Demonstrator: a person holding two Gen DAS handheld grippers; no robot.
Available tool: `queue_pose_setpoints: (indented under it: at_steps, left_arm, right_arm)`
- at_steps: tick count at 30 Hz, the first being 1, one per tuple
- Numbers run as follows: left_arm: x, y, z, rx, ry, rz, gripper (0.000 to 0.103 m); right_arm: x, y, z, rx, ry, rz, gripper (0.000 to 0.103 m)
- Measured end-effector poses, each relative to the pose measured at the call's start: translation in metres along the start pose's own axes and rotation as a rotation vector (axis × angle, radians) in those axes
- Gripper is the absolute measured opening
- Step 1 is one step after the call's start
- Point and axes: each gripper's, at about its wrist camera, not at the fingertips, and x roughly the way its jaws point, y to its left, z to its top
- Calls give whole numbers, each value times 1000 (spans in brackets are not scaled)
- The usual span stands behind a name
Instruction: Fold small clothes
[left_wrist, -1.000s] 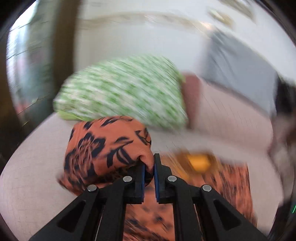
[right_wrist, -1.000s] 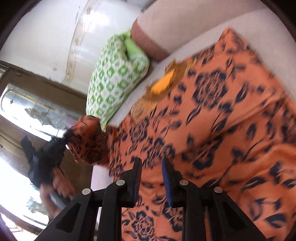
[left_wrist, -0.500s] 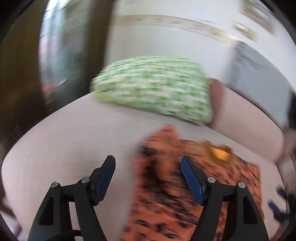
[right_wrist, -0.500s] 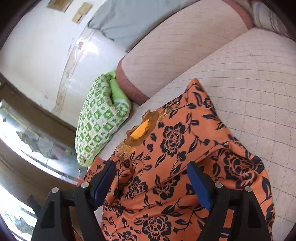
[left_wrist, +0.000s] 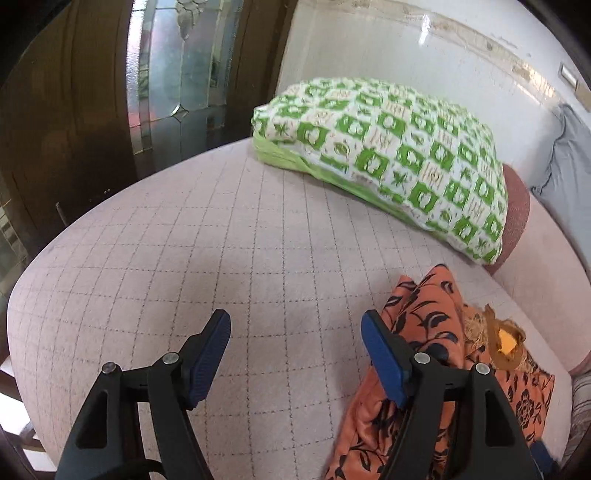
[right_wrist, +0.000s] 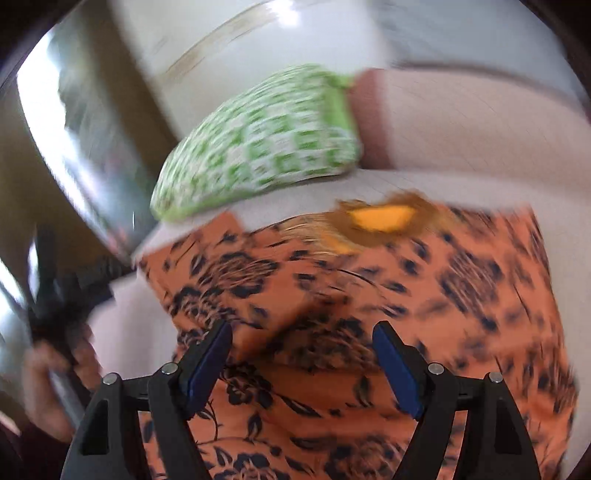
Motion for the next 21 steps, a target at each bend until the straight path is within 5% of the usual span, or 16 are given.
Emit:
queue_pose_setpoints:
  at_steps: [8,10,11,17,21]
  left_arm:
    - [12,6,4,-11,73,-1,74]
    - [15,5,5,-14,80,-5,74]
    - [15,5,4,-16,85,-12,74]
    - [9,-4,2,11,54,-31,74]
    - [4,-27,-6,82,28,-34,74]
  right_arm:
    - [104,75,21,-369,177,-273,77]
    - [123,63,22,-345,257,-286,19]
    - [124,52,25,-309,279,-279,19]
    - [20,-47,54,27,29,-223,10]
    - [-37,-134,36,254,-140,-172,13]
